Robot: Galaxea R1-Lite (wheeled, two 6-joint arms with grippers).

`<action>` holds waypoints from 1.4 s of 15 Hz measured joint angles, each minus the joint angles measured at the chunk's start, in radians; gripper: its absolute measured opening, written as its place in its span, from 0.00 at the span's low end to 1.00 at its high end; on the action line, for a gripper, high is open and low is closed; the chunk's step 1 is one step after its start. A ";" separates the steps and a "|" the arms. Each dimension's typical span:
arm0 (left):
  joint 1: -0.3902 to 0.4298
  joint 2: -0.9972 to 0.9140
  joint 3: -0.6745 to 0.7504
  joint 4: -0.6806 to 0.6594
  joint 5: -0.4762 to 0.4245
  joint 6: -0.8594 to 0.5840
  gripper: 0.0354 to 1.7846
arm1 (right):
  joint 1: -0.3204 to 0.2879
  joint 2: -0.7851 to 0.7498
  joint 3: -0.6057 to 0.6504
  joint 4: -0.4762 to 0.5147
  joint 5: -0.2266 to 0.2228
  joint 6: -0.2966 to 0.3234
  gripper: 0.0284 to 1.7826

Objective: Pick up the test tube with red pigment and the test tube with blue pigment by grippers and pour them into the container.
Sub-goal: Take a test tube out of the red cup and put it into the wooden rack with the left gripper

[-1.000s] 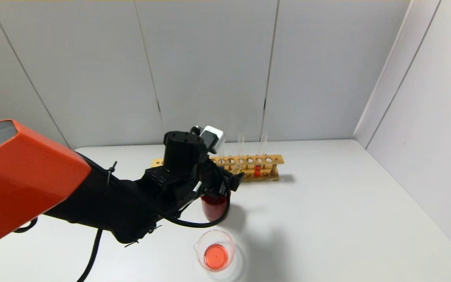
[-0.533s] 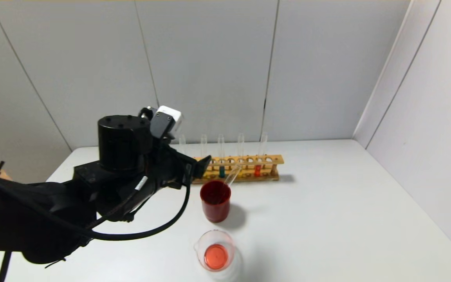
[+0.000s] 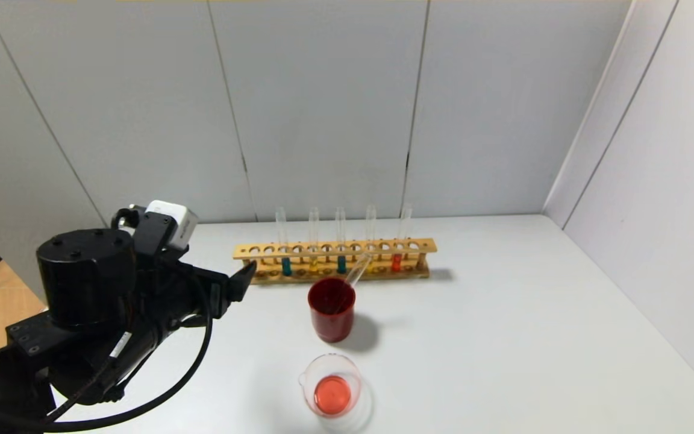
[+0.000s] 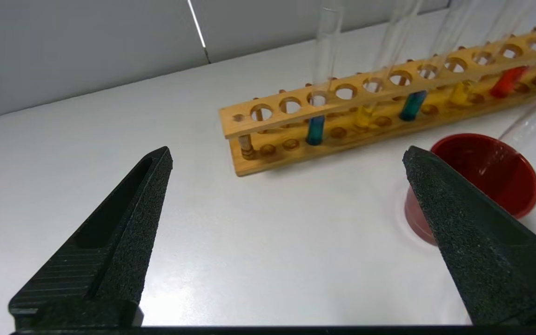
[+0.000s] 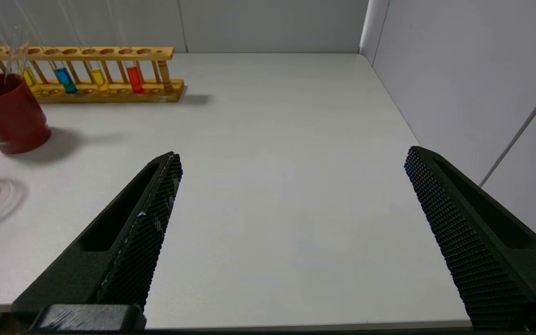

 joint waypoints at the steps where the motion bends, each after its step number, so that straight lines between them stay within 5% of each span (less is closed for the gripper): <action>1: 0.007 0.013 0.010 -0.027 -0.001 -0.010 0.98 | 0.000 0.000 0.000 0.000 0.000 0.000 0.98; 9: 0.015 0.225 -0.095 -0.141 -0.103 -0.113 0.98 | 0.000 0.000 0.000 0.000 0.000 0.000 0.98; 21: 0.077 0.524 -0.415 -0.126 -0.117 -0.100 0.98 | 0.000 0.000 0.000 0.000 0.000 0.000 0.98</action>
